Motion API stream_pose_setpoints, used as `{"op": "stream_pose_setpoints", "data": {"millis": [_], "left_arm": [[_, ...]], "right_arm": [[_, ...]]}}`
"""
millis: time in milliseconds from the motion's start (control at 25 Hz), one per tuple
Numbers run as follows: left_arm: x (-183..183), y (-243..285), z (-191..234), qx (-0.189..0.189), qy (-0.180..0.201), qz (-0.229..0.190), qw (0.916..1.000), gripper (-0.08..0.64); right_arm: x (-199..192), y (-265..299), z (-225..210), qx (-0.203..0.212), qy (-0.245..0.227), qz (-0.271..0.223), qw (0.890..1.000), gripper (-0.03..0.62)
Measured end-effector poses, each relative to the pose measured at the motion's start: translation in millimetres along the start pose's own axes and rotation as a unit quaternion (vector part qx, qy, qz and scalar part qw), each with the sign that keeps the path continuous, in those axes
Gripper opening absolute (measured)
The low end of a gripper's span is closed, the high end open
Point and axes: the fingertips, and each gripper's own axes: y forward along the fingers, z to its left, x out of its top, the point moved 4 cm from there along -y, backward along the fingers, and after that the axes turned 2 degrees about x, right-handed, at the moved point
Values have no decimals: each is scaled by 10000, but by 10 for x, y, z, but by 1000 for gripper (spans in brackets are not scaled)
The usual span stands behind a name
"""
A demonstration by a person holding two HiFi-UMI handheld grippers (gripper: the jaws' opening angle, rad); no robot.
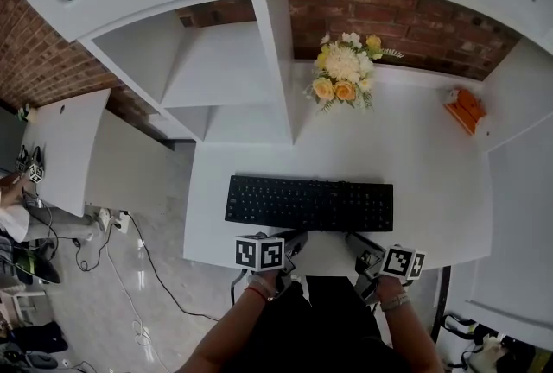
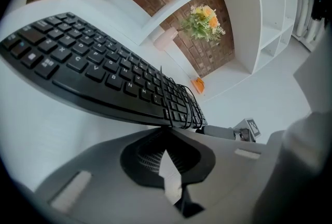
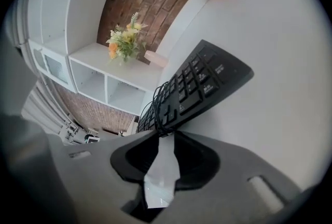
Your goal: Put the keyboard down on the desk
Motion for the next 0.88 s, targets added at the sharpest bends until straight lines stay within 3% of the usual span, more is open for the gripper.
{"op": "stream_pose_setpoints", "data": {"millis": [120,400,600,880], "left_arm": [[-21,-1,-2,17,28,28,10000,-2],[12,-79,-40,-95,66,-177,9998,-2],[113,-211,-16,-37,330,-469,9983,-2],[182,-460,118,-40,585,-1003,9932,-2]], "right_arm": [[-29,-5,-11,68,90,-57,9999,8],[-12,20,68,349,-87,-73,9993,-2],[39,-12,144,297,-835,-86,9960,-2],[192,-207,214,107,-1917,-676,9791,-2]]}}
